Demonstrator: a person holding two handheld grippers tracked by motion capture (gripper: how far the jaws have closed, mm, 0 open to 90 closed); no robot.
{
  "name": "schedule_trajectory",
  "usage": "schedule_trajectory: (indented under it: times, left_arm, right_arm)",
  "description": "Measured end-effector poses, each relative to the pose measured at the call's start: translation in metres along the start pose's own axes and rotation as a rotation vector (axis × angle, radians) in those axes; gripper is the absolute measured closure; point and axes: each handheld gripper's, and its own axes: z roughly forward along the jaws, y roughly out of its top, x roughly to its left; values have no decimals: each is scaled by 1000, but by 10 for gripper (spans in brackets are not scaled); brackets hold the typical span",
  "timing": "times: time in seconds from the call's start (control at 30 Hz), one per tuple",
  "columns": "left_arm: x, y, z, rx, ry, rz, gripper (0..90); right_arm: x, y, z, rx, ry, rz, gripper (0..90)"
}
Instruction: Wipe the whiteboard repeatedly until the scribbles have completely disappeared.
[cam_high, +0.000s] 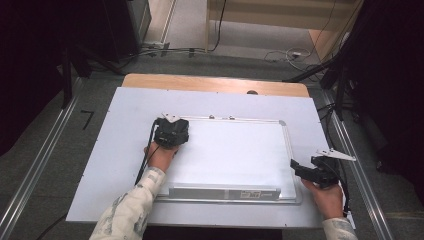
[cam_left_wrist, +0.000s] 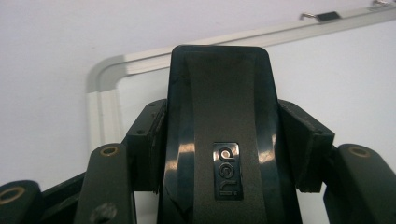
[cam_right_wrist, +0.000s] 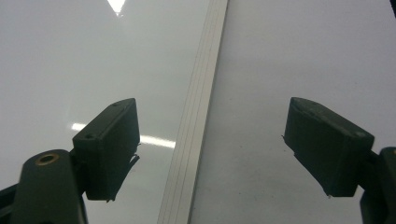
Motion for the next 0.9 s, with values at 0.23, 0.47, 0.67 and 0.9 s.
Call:
schedule_trajectory:
  times: [0.23,0.47,0.67,0.9]
  left_arm:
    - [-16,-6,-6,3,-57,42,400]
    - [-23,-17,-17,3,-97,83,401]
    - [-18,-21,-21,3,-93,72,400]
    - [1,-19,-20,-1,-33,12,400]
  right_arm:
    - [-1,0,-1,-2,-1,2,168]
    - [-1,-1,-1,-1,-1,3,168]
    - [-3,-2,-3,-3,-3,11,168]
    - [-5,-3,-5,-6,-6,16,167]
